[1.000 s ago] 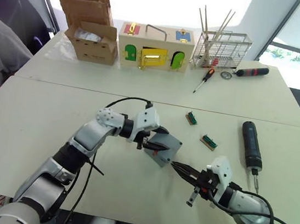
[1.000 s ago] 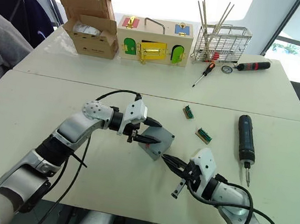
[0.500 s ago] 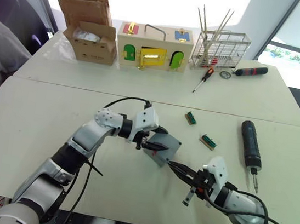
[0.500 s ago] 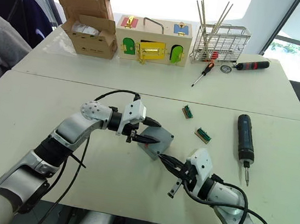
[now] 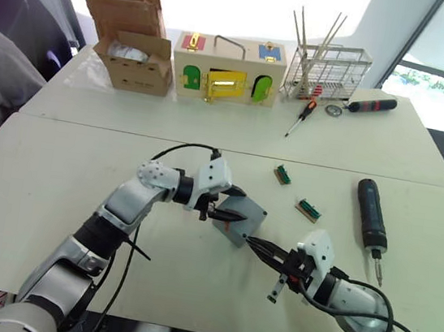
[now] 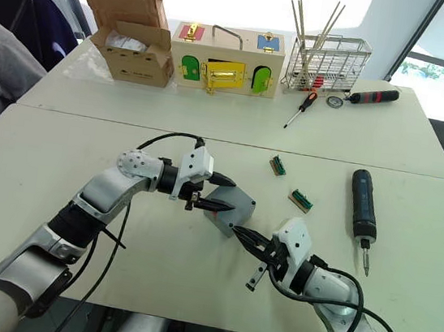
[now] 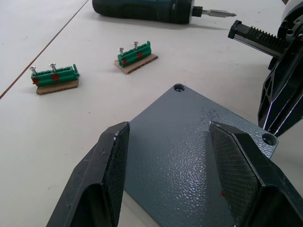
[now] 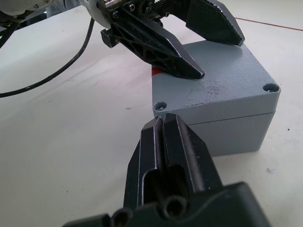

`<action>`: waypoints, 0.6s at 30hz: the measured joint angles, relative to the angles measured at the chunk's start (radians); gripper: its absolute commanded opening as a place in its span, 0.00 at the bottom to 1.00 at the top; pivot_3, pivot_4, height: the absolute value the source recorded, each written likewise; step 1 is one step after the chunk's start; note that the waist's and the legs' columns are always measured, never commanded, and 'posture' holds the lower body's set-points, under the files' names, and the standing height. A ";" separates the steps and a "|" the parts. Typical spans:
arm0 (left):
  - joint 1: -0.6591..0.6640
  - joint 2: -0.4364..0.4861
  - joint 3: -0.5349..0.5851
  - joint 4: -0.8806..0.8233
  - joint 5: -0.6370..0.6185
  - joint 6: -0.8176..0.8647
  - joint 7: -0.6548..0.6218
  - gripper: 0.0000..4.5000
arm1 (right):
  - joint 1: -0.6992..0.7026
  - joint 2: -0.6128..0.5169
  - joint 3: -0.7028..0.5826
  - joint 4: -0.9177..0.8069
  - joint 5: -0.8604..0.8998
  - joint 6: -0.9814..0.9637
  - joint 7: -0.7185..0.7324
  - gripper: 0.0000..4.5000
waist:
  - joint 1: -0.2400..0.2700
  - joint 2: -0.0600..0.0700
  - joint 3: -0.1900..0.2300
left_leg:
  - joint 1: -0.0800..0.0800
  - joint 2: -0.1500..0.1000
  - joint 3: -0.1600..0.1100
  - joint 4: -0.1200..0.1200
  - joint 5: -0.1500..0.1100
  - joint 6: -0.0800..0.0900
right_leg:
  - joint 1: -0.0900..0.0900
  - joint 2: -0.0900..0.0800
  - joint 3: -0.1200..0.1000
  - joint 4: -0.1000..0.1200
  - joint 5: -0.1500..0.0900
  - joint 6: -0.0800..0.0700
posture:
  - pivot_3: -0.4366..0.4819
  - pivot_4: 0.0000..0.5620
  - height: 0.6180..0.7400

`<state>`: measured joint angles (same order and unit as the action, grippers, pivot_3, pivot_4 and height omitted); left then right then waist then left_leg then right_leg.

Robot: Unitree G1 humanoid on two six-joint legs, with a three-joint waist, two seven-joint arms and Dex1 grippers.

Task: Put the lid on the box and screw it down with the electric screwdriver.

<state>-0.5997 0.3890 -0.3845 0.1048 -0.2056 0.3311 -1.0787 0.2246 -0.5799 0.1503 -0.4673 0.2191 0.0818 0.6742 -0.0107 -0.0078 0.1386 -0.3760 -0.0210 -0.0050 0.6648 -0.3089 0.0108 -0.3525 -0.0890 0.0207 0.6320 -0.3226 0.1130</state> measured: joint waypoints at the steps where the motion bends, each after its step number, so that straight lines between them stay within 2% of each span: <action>1: 0.002 -0.001 0.008 -0.009 -0.002 0.014 0.004 0.60 | 0.001 0.000 -0.003 0.000 0.000 0.000 0.001 0.01 | 0.000 0.000 0.000 | 0.000 0.000 0.000 0.000 0.000 0.000 | 0.000 0.000 0.000 0.000 0.000 0.000 | 0.48 0.27 1.00; 4: 0.008 -0.001 0.038 -0.043 -0.032 0.085 0.017 0.60 | 0.007 -0.005 -0.027 0.000 0.002 0.000 0.006 0.01 | 0.000 0.000 0.001 | -0.003 0.000 0.000 0.000 0.000 0.000 | -0.002 0.000 0.000 0.000 0.000 0.000 | 0.48 0.27 1.00; 7: 0.018 0.002 0.101 -0.086 -0.112 0.219 0.032 0.60 | 0.016 -0.010 -0.065 -0.001 0.022 0.014 0.013 0.01 | -0.001 0.001 0.002 | -0.013 0.000 0.000 0.000 0.001 -0.001 | -0.011 0.000 0.000 0.001 0.002 0.002 | 0.48 0.27 1.00; 9: 0.007 0.003 0.203 -0.124 -0.223 0.363 0.062 0.60 | 0.022 -0.017 -0.099 -0.016 0.065 0.052 0.021 0.01 | 0.000 0.001 0.004 | -0.021 0.000 0.000 0.001 0.002 -0.003 | -0.020 0.001 0.000 0.004 0.002 0.003 | 0.48 0.27 1.00; 12: -0.053 0.032 0.328 -0.159 -0.319 0.486 0.105 0.60 | 0.023 -0.036 -0.128 -0.045 0.109 0.106 0.033 0.01 | 0.001 0.001 0.005 | -0.023 0.000 -0.002 0.001 0.005 -0.008 | -0.022 0.002 -0.002 0.005 0.003 0.004 | 0.48 0.27 1.00; 14: -0.070 0.061 0.372 -0.139 -0.323 0.493 0.138 0.60 | 0.002 -0.038 -0.118 -0.048 0.117 0.145 0.042 0.01 | -0.001 0.002 0.005 | -0.020 0.000 -0.002 0.001 0.005 -0.008 | -0.020 0.002 -0.003 0.005 0.003 0.004 | 0.48 0.27 1.00; 18: 0.010 0.085 0.326 -0.050 -0.248 0.434 0.150 0.60 | -0.038 -0.033 -0.090 -0.026 0.115 0.194 0.047 0.01 | 0.000 0.003 0.009 | -0.017 -0.001 -0.002 0.000 0.005 -0.007 | -0.018 0.002 -0.002 0.006 0.003 0.004 | 0.48 0.27 1.00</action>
<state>-0.5899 0.4744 -0.0581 0.0544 -0.4538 0.7651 -0.9285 0.1861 -0.6131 0.0601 -0.4930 0.3344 0.2754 0.7211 -0.0108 -0.0052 0.1479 -0.3933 -0.0221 -0.0067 0.6653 -0.3040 0.0038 -0.3702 -0.0866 0.0184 0.6384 -0.3201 0.1165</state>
